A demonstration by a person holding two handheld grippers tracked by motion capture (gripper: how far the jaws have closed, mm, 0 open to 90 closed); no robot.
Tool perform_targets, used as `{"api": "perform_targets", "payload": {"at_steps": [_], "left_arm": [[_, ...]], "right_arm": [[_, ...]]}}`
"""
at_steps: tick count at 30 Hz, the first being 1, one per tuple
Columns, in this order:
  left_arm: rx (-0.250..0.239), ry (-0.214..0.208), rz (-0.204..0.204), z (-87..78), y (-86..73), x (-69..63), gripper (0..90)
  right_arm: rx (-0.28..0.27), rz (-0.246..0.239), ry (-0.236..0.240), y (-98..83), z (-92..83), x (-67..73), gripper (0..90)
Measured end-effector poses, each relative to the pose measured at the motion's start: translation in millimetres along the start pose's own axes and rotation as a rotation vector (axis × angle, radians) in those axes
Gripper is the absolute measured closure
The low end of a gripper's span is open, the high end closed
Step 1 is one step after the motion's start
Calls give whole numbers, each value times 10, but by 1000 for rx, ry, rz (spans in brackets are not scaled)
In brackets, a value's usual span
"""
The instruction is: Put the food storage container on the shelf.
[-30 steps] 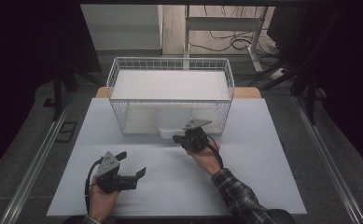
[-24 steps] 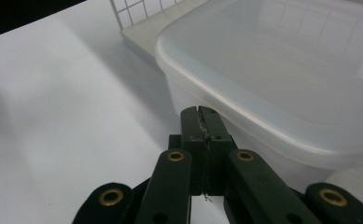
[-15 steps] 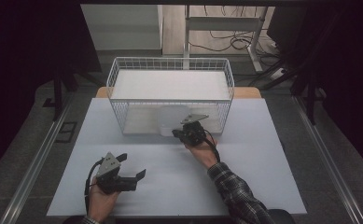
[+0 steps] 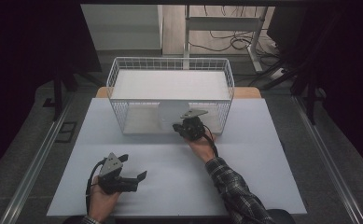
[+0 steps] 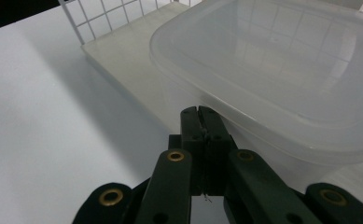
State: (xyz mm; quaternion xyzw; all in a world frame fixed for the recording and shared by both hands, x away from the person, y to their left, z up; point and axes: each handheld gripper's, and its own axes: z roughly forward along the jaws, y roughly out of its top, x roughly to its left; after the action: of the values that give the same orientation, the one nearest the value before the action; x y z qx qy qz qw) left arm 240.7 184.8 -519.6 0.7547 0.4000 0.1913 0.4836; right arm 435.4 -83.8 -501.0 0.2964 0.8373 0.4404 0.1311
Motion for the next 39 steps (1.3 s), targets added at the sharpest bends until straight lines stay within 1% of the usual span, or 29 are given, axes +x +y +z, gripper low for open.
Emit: {"api": "perform_targets", "payload": {"at_steps": [2, 5, 10, 16, 18, 20, 24, 27, 29, 32, 36, 39], "left_arm": [[-14, -13, -1, -1, 2, -2, 42], [-22, -17, 1, -2, 4, -7, 43], [-17, -19, -1, 5, 1, -5, 44], [-16, -20, 2, 4, 1, -7, 44], [-20, -28, -5, 4, 0, -2, 42], [-21, -32, -16, 7, -2, 7, 39], [-7, -31, -25, 18, -8, 18, 37], [10, -34, -32, 29, -10, 21, 37], [20, -35, -35, 32, -8, 25, 38], [28, -25, -40, 25, -4, 29, 40], [34, -28, -63, 19, -3, 45, 42], [45, -32, -72, 23, -4, 49, 42]], "right_arm": [[-3, 5, -3, 8, 15, -26, 891], [-5, 15, -4, 25, 40, -53, 890], [-5, 12, 1, 56, 93, -57, 890], [-3, 10, -8, 80, 145, -62, 890], [-4, 14, -10, 80, 137, -60, 890], [-5, 16, -1, 79, 118, -51, 885], [-8, 15, 4, 86, 77, -28, 761], [-6, 2, 12, 78, 51, 6, 627], [-2, -1, 14, 72, 31, 24, 572], [2, 5, 22, 66, 5, 34, 502], [7, 8, 26, 53, -39, 50, 424], [9, 11, 27, 43, -75, 58, 380]]}}
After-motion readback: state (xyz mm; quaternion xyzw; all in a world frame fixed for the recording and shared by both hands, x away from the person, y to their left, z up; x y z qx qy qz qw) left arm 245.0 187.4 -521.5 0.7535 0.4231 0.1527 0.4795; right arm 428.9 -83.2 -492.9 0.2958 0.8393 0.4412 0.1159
